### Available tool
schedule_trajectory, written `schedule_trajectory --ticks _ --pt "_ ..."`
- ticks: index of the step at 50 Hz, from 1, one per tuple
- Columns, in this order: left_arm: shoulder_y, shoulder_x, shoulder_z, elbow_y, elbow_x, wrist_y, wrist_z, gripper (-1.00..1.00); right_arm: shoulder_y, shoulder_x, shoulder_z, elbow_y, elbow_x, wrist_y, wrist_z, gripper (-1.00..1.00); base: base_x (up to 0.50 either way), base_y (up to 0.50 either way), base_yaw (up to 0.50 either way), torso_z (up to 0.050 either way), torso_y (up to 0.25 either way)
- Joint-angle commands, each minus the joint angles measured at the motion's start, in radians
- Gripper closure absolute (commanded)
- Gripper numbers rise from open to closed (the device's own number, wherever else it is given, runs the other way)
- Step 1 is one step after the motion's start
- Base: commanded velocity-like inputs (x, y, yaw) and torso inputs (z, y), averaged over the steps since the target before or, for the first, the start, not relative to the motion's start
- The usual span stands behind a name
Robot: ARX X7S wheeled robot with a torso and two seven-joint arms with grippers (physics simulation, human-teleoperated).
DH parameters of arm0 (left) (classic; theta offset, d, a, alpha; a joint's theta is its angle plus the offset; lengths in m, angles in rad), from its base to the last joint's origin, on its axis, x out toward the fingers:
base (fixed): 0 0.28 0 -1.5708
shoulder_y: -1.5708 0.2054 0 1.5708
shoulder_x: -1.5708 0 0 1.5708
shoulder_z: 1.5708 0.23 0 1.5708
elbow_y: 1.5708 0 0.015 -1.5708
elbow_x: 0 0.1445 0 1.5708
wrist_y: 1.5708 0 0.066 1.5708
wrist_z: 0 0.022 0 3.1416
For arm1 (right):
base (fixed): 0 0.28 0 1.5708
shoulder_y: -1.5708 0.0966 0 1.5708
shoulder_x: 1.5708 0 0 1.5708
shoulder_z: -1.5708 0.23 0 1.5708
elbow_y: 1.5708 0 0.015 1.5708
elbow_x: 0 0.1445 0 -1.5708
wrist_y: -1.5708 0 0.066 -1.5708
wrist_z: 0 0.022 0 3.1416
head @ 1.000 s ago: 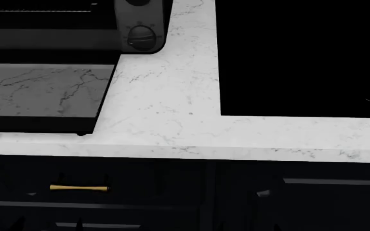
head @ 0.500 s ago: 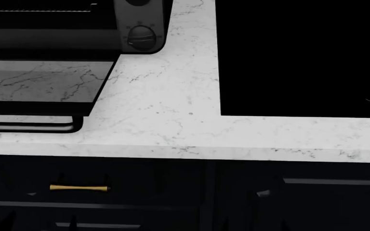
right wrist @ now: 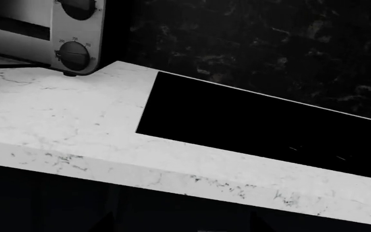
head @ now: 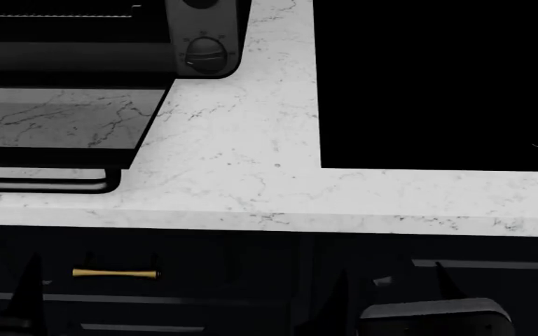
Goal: Fully slide the toaster oven rack0 out.
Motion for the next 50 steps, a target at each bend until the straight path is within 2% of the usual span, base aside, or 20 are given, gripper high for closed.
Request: schedule_trajectory --ticks 1,4,11,15,19,26,35,41,47,50 --pt "-0.168 -0.271 -0.068 0.134 -0.522 -0.155 -0.343 -1.0 0.205 0.072 -0.039 -0.206 -0.023 0.378 -0.078 -1.0 0.0 0.0 0.0 0.0 0.0" --pt "-0.181 -0.332 -0.119 0.125 -0.589 -0.14 -0.364 -1.0 0.296 0.114 -0.066 -0.224 -0.021 0.466 -0.112 -1.0 0.0 0.0 0.0 0.0 0.0" --pt "-0.234 -0.386 -0.145 0.11 -0.714 -0.139 -0.428 -1.0 0.459 0.137 -0.051 -0.176 -0.006 0.526 -0.155 -1.0 0.0 0.0 0.0 0.0 0.0" --pt "-0.3 -0.392 -0.085 0.037 -0.679 -0.174 -0.394 -1.0 0.565 0.151 -0.066 -0.13 -0.001 0.54 -0.171 -1.0 0.0 0.0 0.0 0.0 0.0" --pt "-0.424 -0.407 -0.067 -0.026 -0.741 -0.192 -0.401 -1.0 0.664 0.146 -0.05 -0.051 0.01 0.534 -0.188 -1.0 0.0 0.0 0.0 0.0 0.0" --pt "-0.584 -0.384 0.005 -0.148 -0.759 -0.227 -0.37 -1.0 0.75 0.135 -0.064 0.113 0.034 0.471 -0.211 -1.0 0.0 0.0 0.0 0.0 0.0" --pt "-0.794 -0.328 0.121 -0.317 -0.679 -0.262 -0.269 -1.0 0.839 0.114 -0.081 0.321 0.066 0.399 -0.242 -1.0 0.0 0.0 0.0 0.0 0.0" --pt "-0.889 -0.325 0.158 -0.387 -0.651 -0.286 -0.237 -1.0 0.898 0.104 -0.091 0.395 0.072 0.402 -0.248 -1.0 0.0 0.0 0.0 0.0 0.0" --pt "-0.992 -0.325 0.167 -0.409 -0.736 -0.347 -0.245 -1.0 0.93 0.087 -0.078 0.447 0.073 0.392 -0.237 -1.0 0.0 0.0 0.0 0.0 0.0" --pt "-0.987 -0.326 0.159 -0.409 -0.735 -0.338 -0.247 -1.0 0.919 0.072 -0.058 0.432 0.079 0.392 -0.231 -1.0 0.48 0.0 0.0 0.0 0.0"
